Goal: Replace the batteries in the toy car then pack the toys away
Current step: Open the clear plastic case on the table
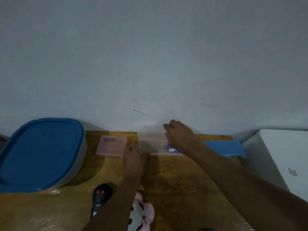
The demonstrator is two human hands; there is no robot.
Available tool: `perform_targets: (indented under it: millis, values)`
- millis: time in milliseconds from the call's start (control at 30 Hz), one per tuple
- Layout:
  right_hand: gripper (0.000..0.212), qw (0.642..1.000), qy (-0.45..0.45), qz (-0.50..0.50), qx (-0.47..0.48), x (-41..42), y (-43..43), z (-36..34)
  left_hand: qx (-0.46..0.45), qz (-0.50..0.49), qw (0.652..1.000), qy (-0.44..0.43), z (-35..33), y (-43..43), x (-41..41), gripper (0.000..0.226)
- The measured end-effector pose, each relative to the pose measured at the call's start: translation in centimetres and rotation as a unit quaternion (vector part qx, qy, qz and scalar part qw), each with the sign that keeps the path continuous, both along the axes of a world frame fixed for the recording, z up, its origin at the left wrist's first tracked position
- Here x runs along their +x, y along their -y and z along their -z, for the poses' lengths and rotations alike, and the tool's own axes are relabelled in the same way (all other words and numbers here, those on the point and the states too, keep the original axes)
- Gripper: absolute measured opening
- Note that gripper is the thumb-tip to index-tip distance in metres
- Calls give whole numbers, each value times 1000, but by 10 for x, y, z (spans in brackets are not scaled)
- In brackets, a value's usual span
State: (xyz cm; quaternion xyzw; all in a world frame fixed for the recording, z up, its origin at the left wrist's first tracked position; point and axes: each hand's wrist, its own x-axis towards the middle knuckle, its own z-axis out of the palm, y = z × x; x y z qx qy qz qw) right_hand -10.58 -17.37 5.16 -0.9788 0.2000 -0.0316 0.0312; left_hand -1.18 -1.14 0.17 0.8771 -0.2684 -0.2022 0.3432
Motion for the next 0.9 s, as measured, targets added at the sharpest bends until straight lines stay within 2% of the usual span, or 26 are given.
perform_targets:
  millis: [133,200,267,333,400,567,633,700,767,833,900]
  values:
    - [47,999,-22,13,21,-3,2,6,0,-1,1000,1,-2,0,1,49]
    - [52,999,-23,18,38,-6,0,6,-3,-6,1000,1,-3,1,0,49]
    - [49,999,-8,27,38,-10,-2,6,-5,-11,1000,-4,-4,3,0,48]
    - [37,998,-10,40,39,-18,-8,7,-2,-14,1000,-9,-4,4,-1,48]
    - [29,996,-50,54,42,-26,-17,11,1,-14,1000,-6,-5,5,-1,48]
    - [29,990,-126,66,24,-36,-29,17,15,-15,1000,-4,-9,6,-2,50]
    - [32,991,-122,53,11,-34,-31,19,24,-15,1000,2,-10,7,-1,51]
    - [41,992,-93,69,55,-30,-35,20,33,-14,999,9,-11,7,-1,51]
    - [41,995,-51,71,42,-27,-37,29,29,-14,999,11,-10,8,0,50]
    - [42,995,-45,79,44,-25,-40,36,36,-12,999,11,-10,9,2,51]
    - [54,993,-52,94,57,-24,-40,46,41,-11,999,4,-9,9,4,53]
